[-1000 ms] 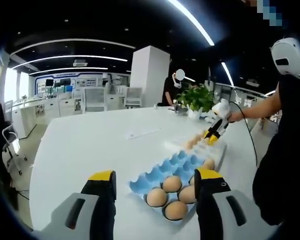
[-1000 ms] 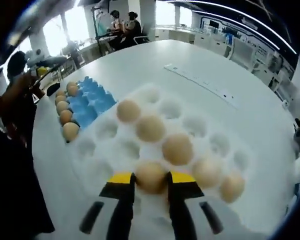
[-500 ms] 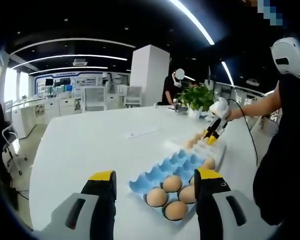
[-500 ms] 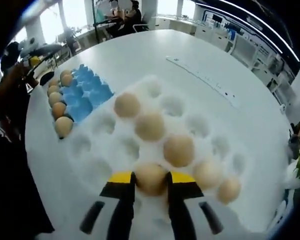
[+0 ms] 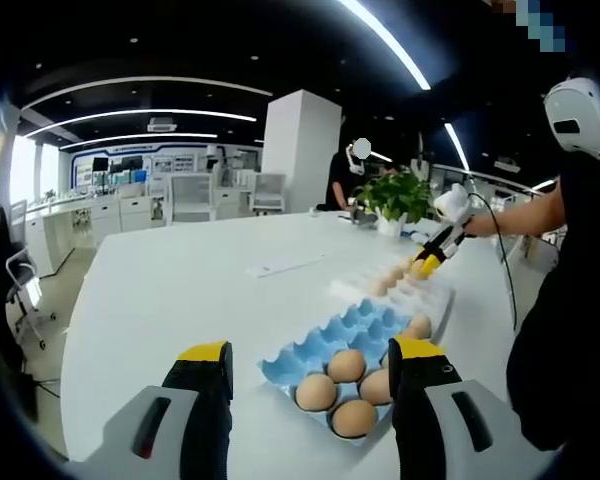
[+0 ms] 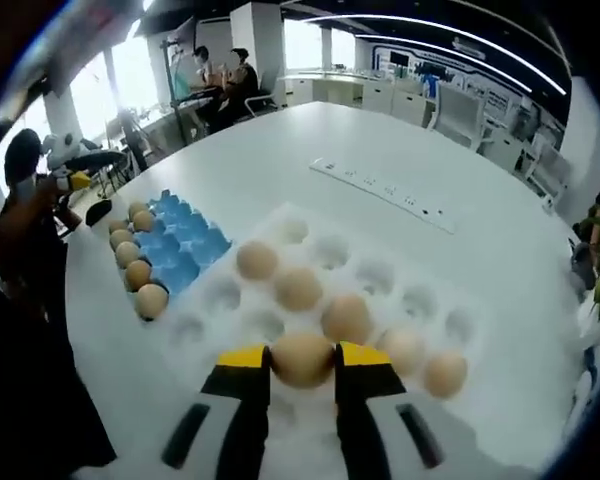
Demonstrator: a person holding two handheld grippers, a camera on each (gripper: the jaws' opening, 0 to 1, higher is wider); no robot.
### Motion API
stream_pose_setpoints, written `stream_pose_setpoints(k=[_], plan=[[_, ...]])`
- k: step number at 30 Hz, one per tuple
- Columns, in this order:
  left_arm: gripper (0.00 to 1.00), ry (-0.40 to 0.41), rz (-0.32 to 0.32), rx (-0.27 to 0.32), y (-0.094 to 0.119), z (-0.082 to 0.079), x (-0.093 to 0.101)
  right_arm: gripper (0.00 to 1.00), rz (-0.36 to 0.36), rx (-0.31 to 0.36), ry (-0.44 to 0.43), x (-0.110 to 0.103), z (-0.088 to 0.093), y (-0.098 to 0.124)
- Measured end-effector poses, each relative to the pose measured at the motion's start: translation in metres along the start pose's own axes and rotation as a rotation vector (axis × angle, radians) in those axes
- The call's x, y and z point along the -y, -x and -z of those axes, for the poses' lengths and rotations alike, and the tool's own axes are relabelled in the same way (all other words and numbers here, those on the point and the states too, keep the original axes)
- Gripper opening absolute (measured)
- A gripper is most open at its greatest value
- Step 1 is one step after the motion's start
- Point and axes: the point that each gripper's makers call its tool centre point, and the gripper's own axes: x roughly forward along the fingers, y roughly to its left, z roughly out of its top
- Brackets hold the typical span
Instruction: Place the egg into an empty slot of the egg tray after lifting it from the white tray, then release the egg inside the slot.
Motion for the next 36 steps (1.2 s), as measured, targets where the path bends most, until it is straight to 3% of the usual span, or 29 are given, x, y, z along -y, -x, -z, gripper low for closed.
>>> stream_pose_setpoints(k=[11,36], plan=[[0.64,0.003,0.0,0.004,0.001,0.001,0.0,0.24,-0.003,0.007,0.066,-0.006,-0.009,0.006],[0.64,-0.003,0.003,0.005,0.001,0.0,0.0,0.24,-0.045,0.02,0.086,-0.019,-0.017,0.0]])
